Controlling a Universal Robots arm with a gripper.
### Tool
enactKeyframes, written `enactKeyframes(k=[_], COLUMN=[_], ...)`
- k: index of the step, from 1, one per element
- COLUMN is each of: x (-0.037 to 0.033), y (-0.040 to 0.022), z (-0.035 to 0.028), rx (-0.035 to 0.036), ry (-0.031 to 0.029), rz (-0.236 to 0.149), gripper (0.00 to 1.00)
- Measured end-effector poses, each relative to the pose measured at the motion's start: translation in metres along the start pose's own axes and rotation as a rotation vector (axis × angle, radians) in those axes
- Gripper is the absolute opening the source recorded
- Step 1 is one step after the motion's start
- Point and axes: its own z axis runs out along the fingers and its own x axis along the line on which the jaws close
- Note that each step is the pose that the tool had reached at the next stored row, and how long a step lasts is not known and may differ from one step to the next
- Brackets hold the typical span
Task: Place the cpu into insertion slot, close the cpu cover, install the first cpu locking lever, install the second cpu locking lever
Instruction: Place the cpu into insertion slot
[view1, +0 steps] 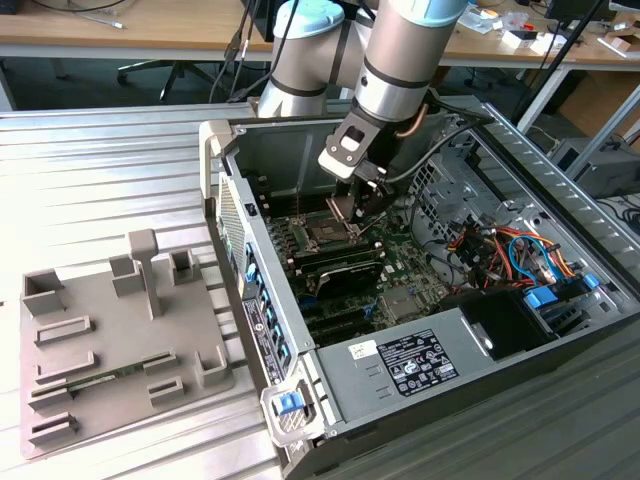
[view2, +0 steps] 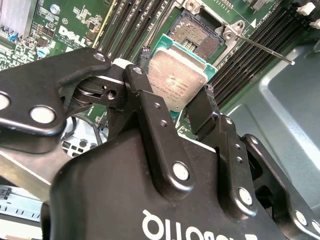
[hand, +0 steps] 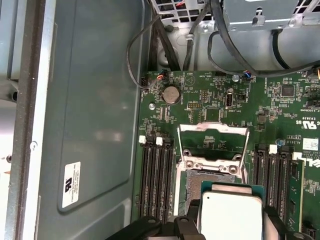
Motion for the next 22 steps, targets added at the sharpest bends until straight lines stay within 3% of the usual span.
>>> enactKeyframes(k=[22], x=[0.0067], y=[-0.001], z=[0.011], rx=[0.0001], ry=[0.0003], rz=[-0.013], gripper=[0.55])
